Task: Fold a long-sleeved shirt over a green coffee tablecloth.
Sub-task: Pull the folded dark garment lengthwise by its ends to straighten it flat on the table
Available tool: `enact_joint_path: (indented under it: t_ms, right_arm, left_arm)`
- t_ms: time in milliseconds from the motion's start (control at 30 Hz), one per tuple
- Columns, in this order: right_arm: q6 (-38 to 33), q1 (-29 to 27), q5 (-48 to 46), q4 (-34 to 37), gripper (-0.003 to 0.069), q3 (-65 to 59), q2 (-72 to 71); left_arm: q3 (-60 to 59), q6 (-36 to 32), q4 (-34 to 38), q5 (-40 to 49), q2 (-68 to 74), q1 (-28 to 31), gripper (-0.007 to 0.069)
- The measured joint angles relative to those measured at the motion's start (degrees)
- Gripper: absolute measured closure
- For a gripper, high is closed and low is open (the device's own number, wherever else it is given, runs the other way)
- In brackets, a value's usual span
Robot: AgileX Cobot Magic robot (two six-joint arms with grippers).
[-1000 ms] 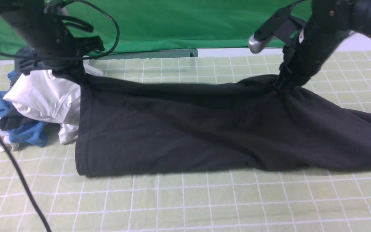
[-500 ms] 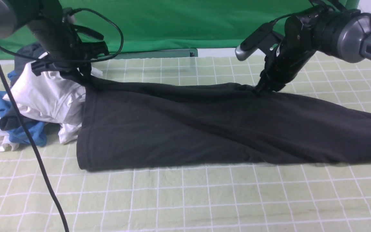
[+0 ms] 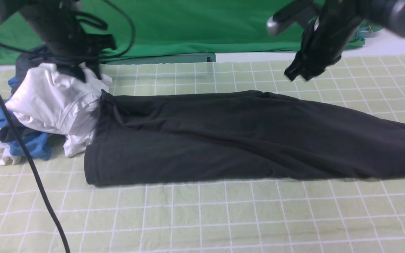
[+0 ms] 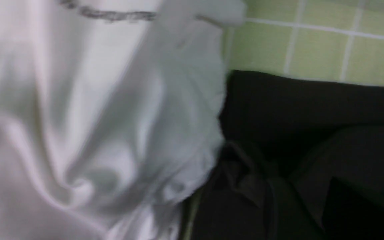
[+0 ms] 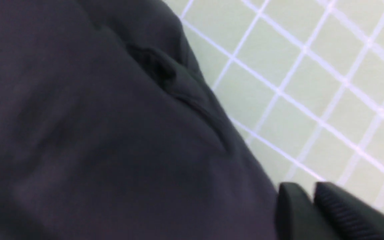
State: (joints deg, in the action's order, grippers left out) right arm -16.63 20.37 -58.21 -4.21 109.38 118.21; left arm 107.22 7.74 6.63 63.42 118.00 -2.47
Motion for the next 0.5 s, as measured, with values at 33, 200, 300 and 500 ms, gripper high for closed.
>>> enact_joint_path:
  t_ms: [33, 200, 300, 500]
  right_arm:
    - [-0.31, 0.0, -0.05, 0.0, 0.063, 0.01, -0.34]
    - [-5.69, -0.11, -2.82, 2.68, 0.0662, 0.32, -1.29]
    - [-8.32, -0.18, -4.8, 7.73, 0.0662, 0.32, -0.75]
    - [-9.23, -0.18, -5.0, 12.21, 0.0662, 0.32, -0.35]
  left_arm:
    - [0.05, -0.39, 0.09, 0.06, 0.01, -0.21, 0.0488]
    - [0.05, 1.33, -2.01, 0.37, 1.37, -3.3, 0.0609]
    - [0.05, 2.6, -5.96, -0.31, 2.86, -3.04, 0.0597]
    - [0.05, 2.97, -8.56, -0.67, 3.83, -2.74, 0.0462]
